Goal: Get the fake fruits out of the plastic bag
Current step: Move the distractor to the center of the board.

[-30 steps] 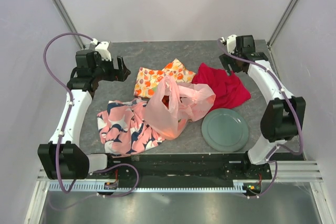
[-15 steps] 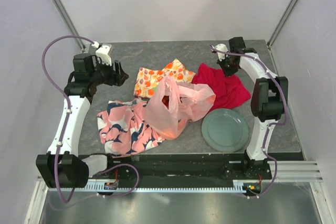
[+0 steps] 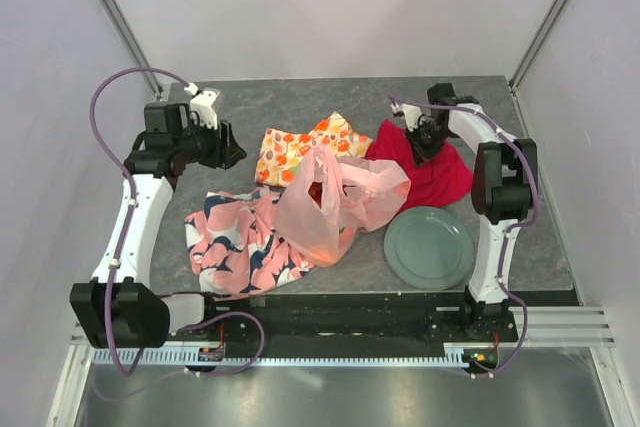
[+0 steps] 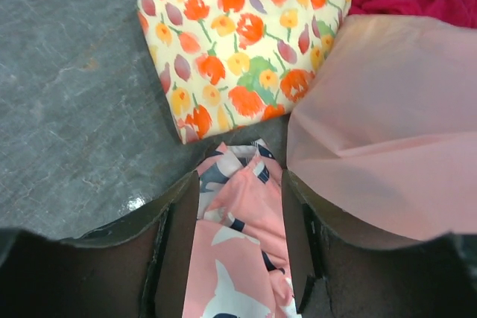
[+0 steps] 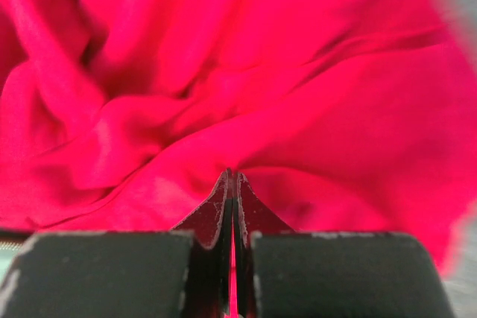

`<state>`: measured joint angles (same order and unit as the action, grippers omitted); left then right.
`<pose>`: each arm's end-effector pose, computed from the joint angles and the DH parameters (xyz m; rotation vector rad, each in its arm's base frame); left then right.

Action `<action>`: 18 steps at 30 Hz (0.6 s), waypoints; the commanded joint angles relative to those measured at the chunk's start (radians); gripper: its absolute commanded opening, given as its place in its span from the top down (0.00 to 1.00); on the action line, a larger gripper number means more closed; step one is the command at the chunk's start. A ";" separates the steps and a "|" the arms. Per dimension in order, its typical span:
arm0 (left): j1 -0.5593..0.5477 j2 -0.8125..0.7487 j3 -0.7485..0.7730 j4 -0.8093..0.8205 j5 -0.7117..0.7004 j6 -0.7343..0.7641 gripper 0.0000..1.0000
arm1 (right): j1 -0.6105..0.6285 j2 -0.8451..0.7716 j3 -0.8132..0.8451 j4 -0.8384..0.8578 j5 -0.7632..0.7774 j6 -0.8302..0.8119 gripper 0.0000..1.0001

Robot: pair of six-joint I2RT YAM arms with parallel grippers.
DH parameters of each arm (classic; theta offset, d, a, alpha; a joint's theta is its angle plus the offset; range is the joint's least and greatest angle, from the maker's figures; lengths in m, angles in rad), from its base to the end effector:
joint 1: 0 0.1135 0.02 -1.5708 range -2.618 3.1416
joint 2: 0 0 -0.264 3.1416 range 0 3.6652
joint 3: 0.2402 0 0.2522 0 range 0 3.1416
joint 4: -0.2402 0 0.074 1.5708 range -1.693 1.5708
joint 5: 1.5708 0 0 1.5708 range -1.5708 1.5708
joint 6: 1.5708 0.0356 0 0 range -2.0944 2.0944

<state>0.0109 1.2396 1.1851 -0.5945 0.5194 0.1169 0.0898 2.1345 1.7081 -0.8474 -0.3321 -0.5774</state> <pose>0.2658 -0.0148 0.3463 0.3965 2.1284 -0.5011 0.4376 0.0511 0.1870 -0.9672 2.5802 0.3485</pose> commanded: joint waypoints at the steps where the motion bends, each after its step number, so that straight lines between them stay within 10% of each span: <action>1: 0.001 -0.043 -0.059 -0.060 0.041 0.111 0.47 | 0.010 -0.039 -0.065 -0.062 -0.048 -0.021 1.00; 10: -0.063 -0.060 -0.243 -0.298 0.122 0.481 0.98 | -0.138 0.143 0.157 0.004 0.297 0.249 1.00; 18: -0.173 0.059 -0.387 -0.248 -0.034 0.606 0.98 | -0.223 0.131 0.289 0.008 0.441 0.284 1.00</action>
<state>-0.1310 1.2240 0.8490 -0.8597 0.5697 0.5995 -0.1184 2.3093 1.9633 -0.8387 -0.0002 -0.3279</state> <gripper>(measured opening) 0.024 0.007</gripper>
